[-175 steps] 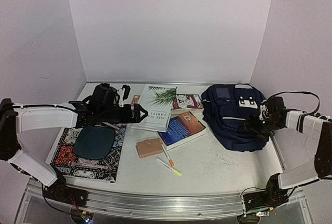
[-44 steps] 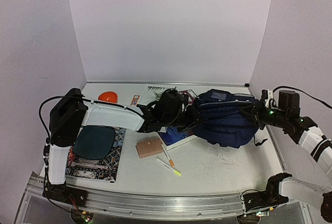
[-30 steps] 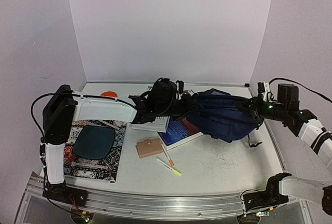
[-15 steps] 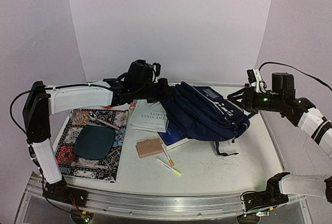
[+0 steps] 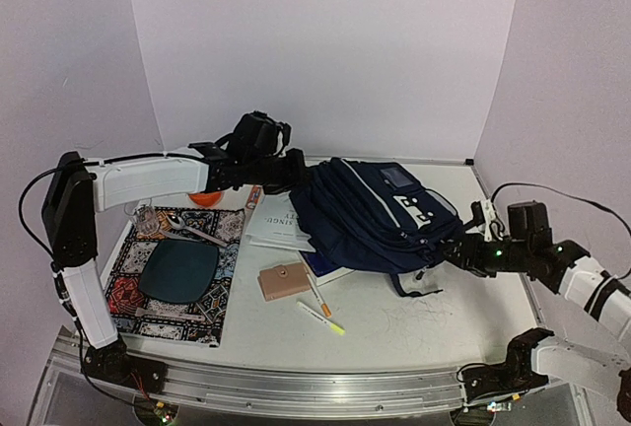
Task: Pack the student bag
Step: Adjust the student bag with the book.
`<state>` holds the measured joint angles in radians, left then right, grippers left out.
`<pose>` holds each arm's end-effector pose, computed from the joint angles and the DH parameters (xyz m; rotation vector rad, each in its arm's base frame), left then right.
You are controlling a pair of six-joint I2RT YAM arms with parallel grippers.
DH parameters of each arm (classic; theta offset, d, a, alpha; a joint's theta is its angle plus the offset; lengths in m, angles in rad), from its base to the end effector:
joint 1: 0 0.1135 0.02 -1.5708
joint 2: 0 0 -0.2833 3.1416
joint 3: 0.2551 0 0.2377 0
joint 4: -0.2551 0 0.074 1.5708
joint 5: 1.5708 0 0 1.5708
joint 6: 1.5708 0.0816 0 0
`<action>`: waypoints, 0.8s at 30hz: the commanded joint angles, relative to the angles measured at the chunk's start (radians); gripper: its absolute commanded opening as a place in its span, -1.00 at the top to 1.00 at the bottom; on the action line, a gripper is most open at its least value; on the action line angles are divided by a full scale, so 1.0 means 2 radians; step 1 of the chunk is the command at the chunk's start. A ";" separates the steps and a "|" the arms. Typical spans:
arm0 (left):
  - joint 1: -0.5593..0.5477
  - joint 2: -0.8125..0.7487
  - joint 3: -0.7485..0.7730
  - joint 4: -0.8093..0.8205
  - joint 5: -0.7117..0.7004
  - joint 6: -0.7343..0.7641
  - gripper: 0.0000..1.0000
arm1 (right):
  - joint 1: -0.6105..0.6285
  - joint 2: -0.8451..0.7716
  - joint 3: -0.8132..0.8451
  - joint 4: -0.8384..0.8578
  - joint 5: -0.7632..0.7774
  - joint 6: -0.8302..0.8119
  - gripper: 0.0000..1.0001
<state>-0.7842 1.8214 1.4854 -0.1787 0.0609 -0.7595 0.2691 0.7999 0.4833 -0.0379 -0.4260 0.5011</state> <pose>0.3239 -0.3302 0.2922 0.0676 2.2438 -0.9621 0.1828 0.0854 0.2506 -0.0670 2.0025 0.9153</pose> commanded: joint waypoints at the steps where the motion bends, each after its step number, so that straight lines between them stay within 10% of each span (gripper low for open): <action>1: 0.010 -0.010 0.049 0.034 -0.003 -0.006 1.00 | 0.002 -0.018 -0.075 0.085 -0.007 0.056 0.10; 24: 0.022 0.004 0.063 0.013 0.017 -0.025 1.00 | 0.056 0.200 -0.149 0.448 -0.008 0.016 -0.10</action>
<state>-0.7523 1.8387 1.5294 -0.2242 0.1014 -0.7942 0.3611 1.1519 0.1783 0.7086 -0.4482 0.5813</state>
